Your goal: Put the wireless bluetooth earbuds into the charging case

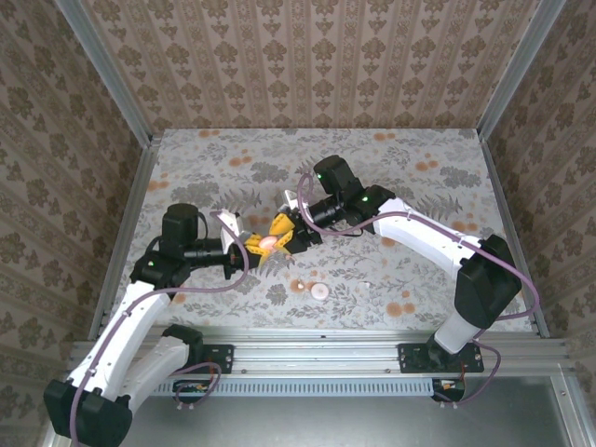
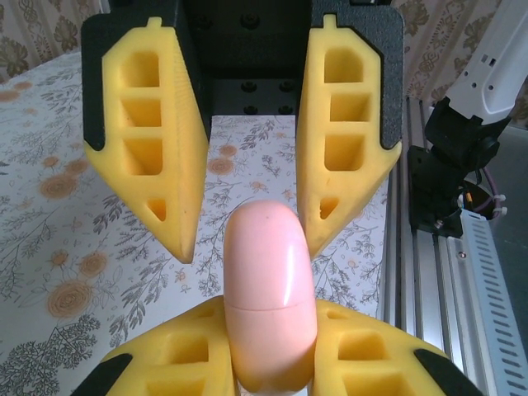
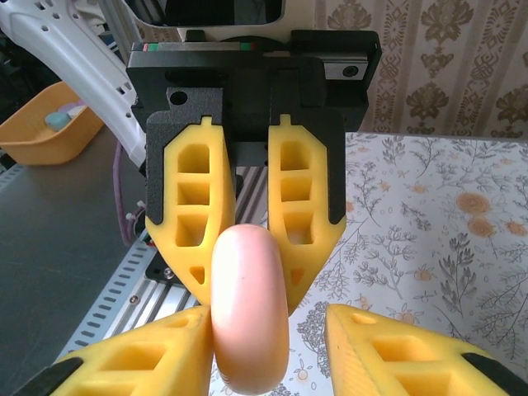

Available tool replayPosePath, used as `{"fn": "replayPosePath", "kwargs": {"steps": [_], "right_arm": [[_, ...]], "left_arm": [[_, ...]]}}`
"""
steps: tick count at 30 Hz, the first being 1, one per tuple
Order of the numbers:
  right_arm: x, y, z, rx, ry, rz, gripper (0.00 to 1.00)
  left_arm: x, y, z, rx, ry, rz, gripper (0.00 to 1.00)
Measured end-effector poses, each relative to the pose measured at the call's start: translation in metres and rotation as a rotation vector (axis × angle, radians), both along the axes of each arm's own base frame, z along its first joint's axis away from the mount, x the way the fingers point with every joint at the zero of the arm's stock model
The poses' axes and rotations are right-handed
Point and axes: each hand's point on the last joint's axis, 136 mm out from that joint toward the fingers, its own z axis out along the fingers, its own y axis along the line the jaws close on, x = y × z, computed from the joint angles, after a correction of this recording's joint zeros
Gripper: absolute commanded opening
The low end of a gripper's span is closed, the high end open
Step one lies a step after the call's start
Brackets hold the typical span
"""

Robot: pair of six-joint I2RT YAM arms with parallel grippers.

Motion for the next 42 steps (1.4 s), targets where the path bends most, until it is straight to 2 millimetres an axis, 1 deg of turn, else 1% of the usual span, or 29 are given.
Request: {"fn": "replayPosePath", "kwargs": {"steps": [5,13,14,18,21,23,26,31,33,35,39,42], "right_arm": [[0.007,0.001,-0.001,-0.017,0.014,-0.048,0.44],[0.025,0.0,-0.001,-0.008,0.045,-0.137,0.45],[0.03,-0.001,0.0,-0.003,0.046,-0.155,0.45],[0.059,-0.007,0.007,0.017,0.008,-0.265,0.45],[0.071,-0.012,0.01,0.023,0.001,-0.317,0.48],[0.074,-0.012,0.009,0.023,0.007,-0.333,0.49],[0.079,-0.015,0.006,0.006,0.035,-0.384,0.49],[0.089,-0.03,0.004,-0.055,0.132,-0.549,0.48],[0.091,-0.038,-0.004,-0.105,0.209,-0.639,0.47],[0.091,-0.047,-0.017,-0.173,0.295,-0.722,0.45],[0.083,-0.062,-0.057,-0.35,0.445,-0.832,0.45],[0.075,-0.068,-0.086,-0.481,0.489,-0.854,0.44]], "left_arm": [[0.003,0.001,-0.003,0.009,-0.004,0.018,0.12],[0.012,0.005,-0.006,0.033,-0.014,0.065,0.12],[0.012,0.005,-0.007,0.036,-0.011,0.067,0.12],[0.003,0.001,-0.006,0.019,0.001,0.022,0.11],[0.001,0.001,-0.004,0.01,-0.004,0.012,0.11],[0.0,0.001,-0.004,0.008,-0.005,0.015,0.1],[0.006,0.003,-0.008,0.018,-0.01,0.048,0.09],[0.026,0.016,-0.018,0.044,-0.007,0.188,0.08],[0.036,0.023,-0.02,0.051,-0.011,0.259,0.08],[0.045,0.031,-0.02,0.058,-0.016,0.332,0.08],[0.063,0.047,-0.018,0.064,-0.025,0.463,0.07],[0.074,0.058,-0.017,0.065,-0.022,0.545,0.07]]}}
